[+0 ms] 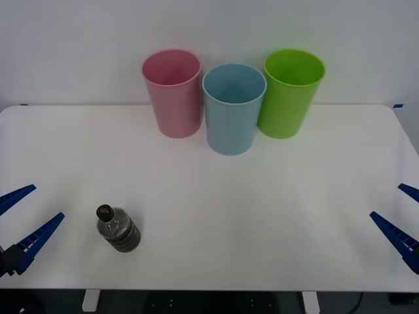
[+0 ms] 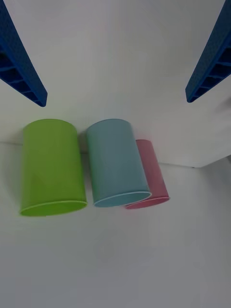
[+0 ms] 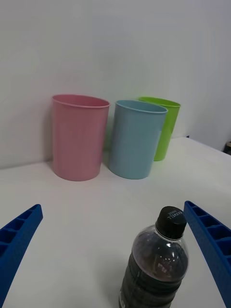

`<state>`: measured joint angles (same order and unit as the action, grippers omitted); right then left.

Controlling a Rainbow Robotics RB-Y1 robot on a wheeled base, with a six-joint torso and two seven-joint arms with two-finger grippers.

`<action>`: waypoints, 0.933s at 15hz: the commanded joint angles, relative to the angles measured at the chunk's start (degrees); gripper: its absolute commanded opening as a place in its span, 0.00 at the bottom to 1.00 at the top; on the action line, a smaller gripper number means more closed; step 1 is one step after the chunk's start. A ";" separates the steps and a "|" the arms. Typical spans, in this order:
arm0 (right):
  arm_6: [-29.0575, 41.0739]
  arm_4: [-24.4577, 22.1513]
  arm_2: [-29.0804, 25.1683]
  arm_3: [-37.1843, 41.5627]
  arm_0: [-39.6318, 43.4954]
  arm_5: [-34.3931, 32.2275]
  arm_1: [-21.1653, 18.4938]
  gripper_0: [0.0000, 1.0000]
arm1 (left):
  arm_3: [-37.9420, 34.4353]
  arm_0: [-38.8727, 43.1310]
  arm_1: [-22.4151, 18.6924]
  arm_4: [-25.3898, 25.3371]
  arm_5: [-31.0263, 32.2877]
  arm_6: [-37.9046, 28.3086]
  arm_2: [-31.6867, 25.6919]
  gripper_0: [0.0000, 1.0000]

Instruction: Grasp the object on the table and drop it into the matching bin: aluminum can to the light blue bin, PET bottle to the pink bin.

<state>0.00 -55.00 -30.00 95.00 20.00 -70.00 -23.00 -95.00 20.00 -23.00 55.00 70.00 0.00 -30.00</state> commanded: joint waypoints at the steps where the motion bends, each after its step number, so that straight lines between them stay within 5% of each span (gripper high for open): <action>1: 0.00 0.00 0.00 0.00 0.00 0.00 0.00 1.00 | 0.00 0.00 0.00 0.00 0.00 0.00 0.00 1.00; 8: 0.00 0.00 0.00 0.00 0.00 0.00 0.00 1.00 | 2.01 -0.22 1.20 -1.30 -0.30 0.53 2.14 1.00; 14: 0.00 0.00 0.00 0.00 0.00 0.00 0.00 1.00 | 8.16 -0.58 -4.51 -1.47 -0.30 7.21 4.69 1.00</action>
<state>0.00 -54.99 -30.01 95.00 20.00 -70.00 -23.00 -87.92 19.55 -26.81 53.67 69.71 5.59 -25.71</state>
